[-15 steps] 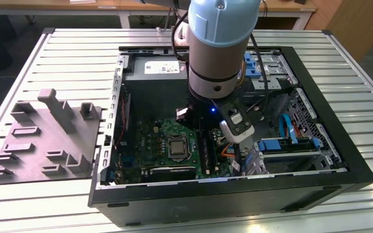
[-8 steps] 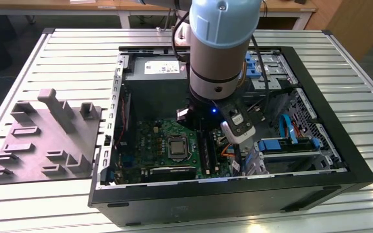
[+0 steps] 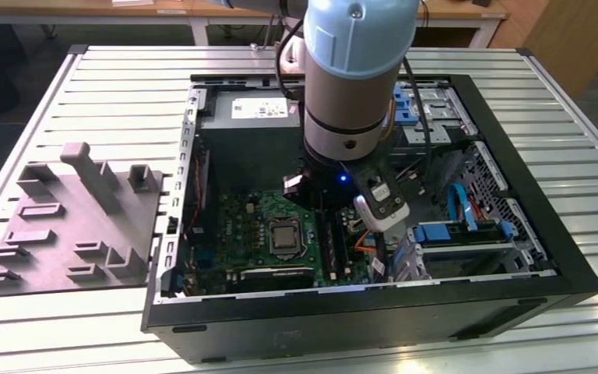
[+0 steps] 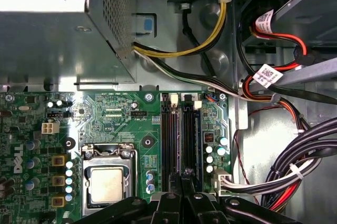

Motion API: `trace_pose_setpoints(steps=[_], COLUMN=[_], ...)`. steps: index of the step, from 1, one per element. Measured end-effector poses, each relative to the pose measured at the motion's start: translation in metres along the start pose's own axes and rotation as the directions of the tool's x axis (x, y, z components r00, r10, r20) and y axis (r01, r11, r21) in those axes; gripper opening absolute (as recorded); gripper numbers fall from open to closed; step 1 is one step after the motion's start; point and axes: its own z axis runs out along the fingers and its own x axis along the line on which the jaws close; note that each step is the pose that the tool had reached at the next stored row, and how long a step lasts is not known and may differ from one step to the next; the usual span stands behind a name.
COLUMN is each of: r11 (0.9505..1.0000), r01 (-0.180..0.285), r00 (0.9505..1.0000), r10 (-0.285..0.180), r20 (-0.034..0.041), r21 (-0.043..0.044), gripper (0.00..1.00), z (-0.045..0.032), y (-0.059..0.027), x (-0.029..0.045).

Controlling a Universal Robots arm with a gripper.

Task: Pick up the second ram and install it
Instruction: 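Insert the second ram into the second slot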

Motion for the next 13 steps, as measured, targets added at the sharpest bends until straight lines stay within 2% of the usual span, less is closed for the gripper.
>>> trace_pose_setpoints(steps=[13], r11=[1.0000], r01=[0.000], r00=[1.0000], r10=[0.000], r20=[0.0000], r21=[0.0001], gripper=[0.12], z=[0.0019], y=[-0.0002], x=[0.0006])
